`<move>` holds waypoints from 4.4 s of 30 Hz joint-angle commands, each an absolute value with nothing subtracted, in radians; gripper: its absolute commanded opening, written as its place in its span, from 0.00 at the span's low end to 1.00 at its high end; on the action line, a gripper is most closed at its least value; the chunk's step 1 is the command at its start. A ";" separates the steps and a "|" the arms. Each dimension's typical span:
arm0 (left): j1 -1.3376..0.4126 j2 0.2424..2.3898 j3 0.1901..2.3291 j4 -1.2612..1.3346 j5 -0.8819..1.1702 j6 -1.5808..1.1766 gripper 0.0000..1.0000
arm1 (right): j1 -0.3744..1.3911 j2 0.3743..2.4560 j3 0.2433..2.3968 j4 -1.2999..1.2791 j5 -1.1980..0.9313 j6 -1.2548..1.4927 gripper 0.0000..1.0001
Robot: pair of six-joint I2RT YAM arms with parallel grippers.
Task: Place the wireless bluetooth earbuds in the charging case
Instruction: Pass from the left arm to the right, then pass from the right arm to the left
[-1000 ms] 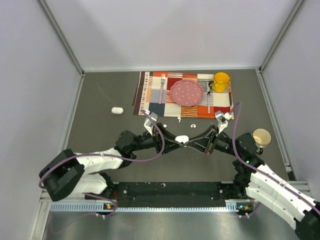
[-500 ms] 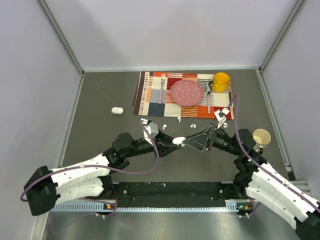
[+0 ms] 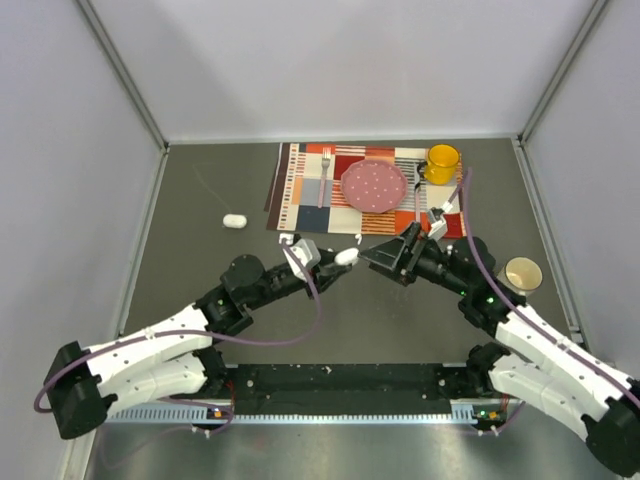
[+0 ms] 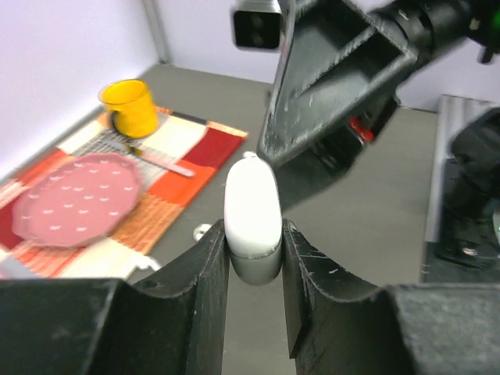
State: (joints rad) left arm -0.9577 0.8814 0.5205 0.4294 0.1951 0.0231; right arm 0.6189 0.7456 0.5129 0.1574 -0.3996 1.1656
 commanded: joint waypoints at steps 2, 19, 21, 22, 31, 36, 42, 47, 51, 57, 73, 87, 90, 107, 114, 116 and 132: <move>-0.842 0.968 0.716 0.410 0.274 0.060 0.00 | 0.574 0.877 0.615 0.054 -0.227 1.198 0.99; -0.779 0.809 0.578 0.542 0.474 -0.123 0.00 | 0.485 0.804 0.700 0.109 -0.463 1.259 0.99; -0.781 0.779 0.572 0.487 0.500 -0.143 0.00 | 0.492 0.752 0.641 0.139 -0.479 1.317 0.99; -0.779 0.764 0.568 0.479 0.508 -0.138 0.00 | 0.495 0.729 0.614 0.187 -0.477 1.342 0.99; -0.781 0.773 0.554 0.492 0.607 -0.152 0.00 | 0.575 0.739 0.569 0.275 -0.543 1.433 0.98; -0.781 0.798 0.538 0.531 0.620 -0.126 0.00 | 0.609 0.828 0.604 0.354 -0.577 1.446 0.98; -0.779 0.830 0.541 0.551 0.614 -0.126 0.00 | 0.653 0.890 0.583 0.456 -0.563 1.502 0.95; -0.779 0.844 0.538 0.568 0.601 -0.130 0.00 | 0.667 0.937 0.546 0.574 -0.572 1.583 0.89; -0.781 0.850 0.526 0.589 0.586 -0.124 0.00 | 0.687 0.968 0.554 0.569 -0.577 1.601 0.82; -0.779 0.867 0.528 0.597 0.580 -0.118 0.00 | 0.710 1.011 0.558 0.606 -0.595 1.650 0.72; -0.781 0.862 0.523 0.597 0.532 -0.109 0.00 | 0.729 1.020 0.537 0.658 -0.601 1.706 0.61; -0.779 0.867 0.523 0.601 0.555 -0.120 0.00 | 0.729 1.008 0.526 0.672 -0.580 1.703 0.31; -0.781 0.864 0.520 0.614 0.555 -0.130 0.06 | 0.730 1.008 0.519 0.692 -0.574 1.709 0.16; -0.781 0.880 0.407 0.956 0.471 -0.256 0.43 | 0.732 1.020 0.502 0.793 -0.575 1.789 0.08; -0.784 0.914 0.420 0.999 0.474 -0.267 0.44 | 0.739 1.026 0.502 0.804 -0.575 1.798 0.08; -0.790 0.922 0.426 0.999 0.477 -0.267 0.44 | 0.744 1.029 0.503 0.802 -0.575 1.798 0.08; -0.827 0.954 0.436 0.994 0.456 -0.249 0.20 | 0.759 1.031 0.502 0.801 -0.565 1.790 0.08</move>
